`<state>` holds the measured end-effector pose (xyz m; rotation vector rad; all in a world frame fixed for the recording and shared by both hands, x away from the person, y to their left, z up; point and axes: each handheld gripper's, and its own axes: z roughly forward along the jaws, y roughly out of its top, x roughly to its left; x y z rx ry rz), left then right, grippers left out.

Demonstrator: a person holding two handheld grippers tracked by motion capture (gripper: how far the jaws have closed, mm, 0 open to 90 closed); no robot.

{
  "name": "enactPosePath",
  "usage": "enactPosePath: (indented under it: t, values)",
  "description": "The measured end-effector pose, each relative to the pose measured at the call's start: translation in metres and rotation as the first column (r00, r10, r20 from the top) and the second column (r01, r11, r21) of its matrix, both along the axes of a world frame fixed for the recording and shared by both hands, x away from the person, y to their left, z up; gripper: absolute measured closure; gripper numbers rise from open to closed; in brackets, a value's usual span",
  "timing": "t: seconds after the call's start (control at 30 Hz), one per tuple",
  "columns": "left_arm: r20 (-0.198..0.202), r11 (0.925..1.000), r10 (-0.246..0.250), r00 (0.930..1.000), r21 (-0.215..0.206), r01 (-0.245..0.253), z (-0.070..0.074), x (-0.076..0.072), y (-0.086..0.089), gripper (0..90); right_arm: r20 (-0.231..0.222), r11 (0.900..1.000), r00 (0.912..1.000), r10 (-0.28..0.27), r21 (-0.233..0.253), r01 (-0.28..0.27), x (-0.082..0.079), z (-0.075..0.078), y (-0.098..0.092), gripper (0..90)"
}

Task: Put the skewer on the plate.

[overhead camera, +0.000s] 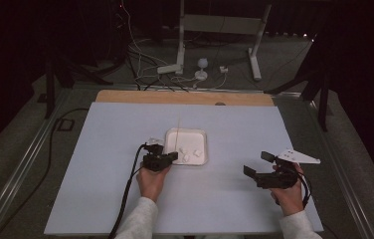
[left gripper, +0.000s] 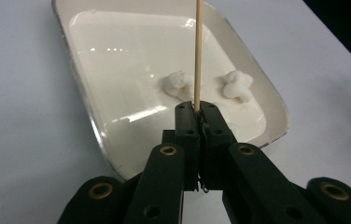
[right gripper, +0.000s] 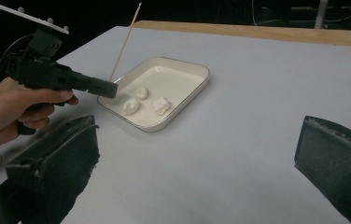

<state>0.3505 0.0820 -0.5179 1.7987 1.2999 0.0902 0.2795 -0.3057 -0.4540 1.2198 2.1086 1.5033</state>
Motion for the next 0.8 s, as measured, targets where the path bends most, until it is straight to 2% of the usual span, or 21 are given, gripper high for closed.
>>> enactPosePath:
  t: [0.17, 0.3, 0.5, 0.7, 0.8]
  values:
    - [-0.009, 0.9999, 0.010, 0.9999, 0.003, -0.010, -0.001, 0.001, 0.001, 85.2, 0.001, 1.000, 1.0000, 0.001, 0.005, -0.001, 0.000, 0.001, 0.000, 0.0]
    - [-0.010, 1.0000, 0.007, 0.9999, 0.005, -0.007, -0.002, 0.002, 0.001, 78.9, -0.002, 1.000, 1.0000, 0.001, 0.001, -0.001, 0.000, 0.001, 0.000, 0.0]
    - [0.046, 0.9995, -0.008, 0.9989, -0.031, 0.010, 0.004, -0.001, 0.003, 50.7, -0.004, 1.000, 1.0000, 0.003, 0.002, -0.003, 0.000, 0.000, 0.001, 0.0]
    - [0.109, 0.9962, -0.031, 0.9936, -0.077, 0.040, 0.016, -0.006, 0.013, 34.3, 0.008, 1.000, 0.9999, 0.008, 0.007, -0.008, 0.000, 0.001, 0.001, 0.0]
    - [0.140, 0.9958, -0.043, 0.9892, -0.074, 0.054, 0.024, -0.008, 0.019, 23.6, 0.012, 1.000, 0.9999, 0.010, 0.007, -0.010, -0.001, 0.001, 0.002, 0.0]
